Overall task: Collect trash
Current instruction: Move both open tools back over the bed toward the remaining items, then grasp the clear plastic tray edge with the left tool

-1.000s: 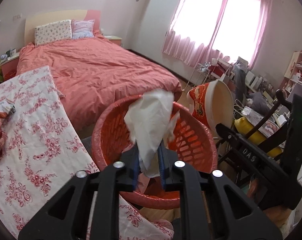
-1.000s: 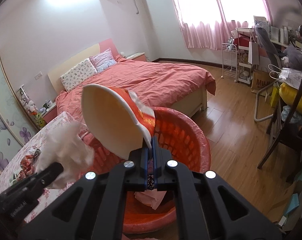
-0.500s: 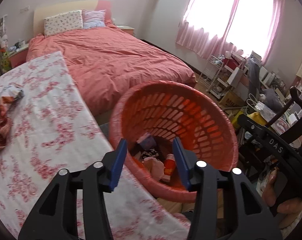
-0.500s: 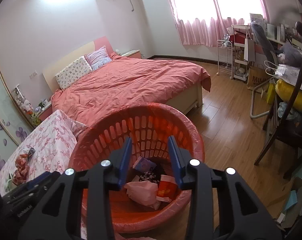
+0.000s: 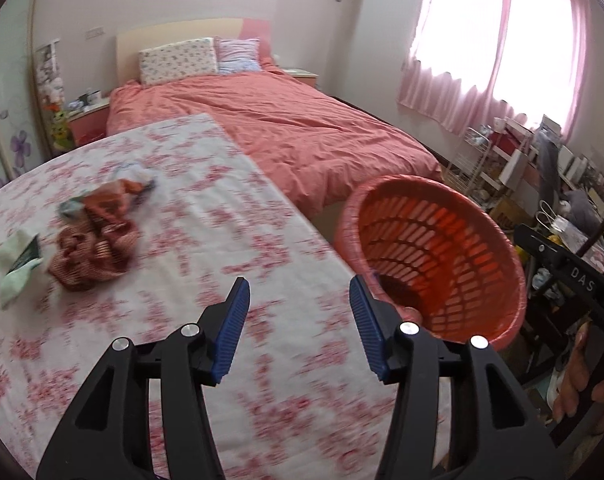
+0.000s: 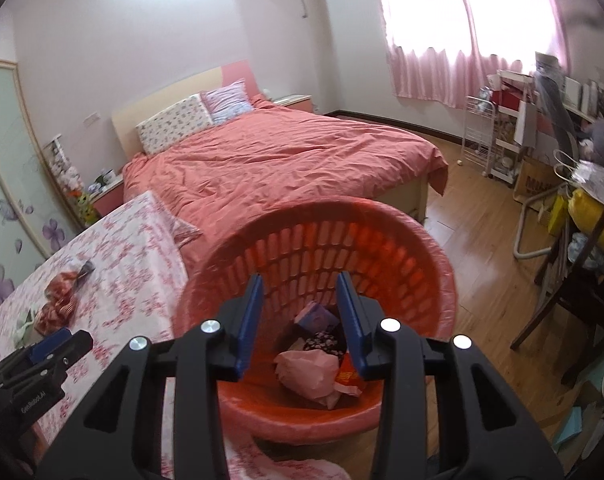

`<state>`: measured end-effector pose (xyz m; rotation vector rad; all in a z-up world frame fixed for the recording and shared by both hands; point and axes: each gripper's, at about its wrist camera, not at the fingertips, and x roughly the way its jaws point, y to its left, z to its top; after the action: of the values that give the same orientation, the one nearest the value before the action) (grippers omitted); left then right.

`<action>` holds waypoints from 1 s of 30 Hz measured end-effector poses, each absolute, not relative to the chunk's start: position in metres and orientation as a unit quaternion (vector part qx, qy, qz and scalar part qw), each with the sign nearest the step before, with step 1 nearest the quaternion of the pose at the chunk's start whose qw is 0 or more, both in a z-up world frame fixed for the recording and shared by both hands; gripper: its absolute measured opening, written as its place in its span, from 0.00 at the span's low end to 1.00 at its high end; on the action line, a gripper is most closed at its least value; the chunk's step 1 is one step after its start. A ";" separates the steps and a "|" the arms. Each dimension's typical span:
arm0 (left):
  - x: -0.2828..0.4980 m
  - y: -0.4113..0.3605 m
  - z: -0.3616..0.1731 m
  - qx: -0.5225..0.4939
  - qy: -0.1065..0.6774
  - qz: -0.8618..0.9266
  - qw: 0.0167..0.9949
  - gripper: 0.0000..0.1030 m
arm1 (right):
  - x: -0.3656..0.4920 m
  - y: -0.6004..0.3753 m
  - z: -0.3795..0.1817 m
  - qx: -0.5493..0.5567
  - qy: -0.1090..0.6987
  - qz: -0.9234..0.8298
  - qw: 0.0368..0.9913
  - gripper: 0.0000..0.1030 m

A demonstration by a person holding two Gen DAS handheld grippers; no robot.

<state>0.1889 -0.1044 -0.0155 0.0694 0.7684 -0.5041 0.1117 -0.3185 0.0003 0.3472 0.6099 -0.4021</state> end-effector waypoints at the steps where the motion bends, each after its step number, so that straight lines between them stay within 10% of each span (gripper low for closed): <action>1: 0.189 -0.098 -0.015 0.031 0.370 -0.238 0.897 0.51 | 0.113 -0.315 0.001 0.166 0.298 -0.192 0.920 0.37; 30: 0.223 0.122 -0.006 -0.059 0.360 -0.027 0.931 0.48 | 0.188 -0.102 0.005 0.050 0.347 0.012 0.936 0.36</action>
<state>0.2233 0.1221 -0.0059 -0.1203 0.7360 -0.0553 0.1877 -0.1020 0.0050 0.1025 0.7089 0.0236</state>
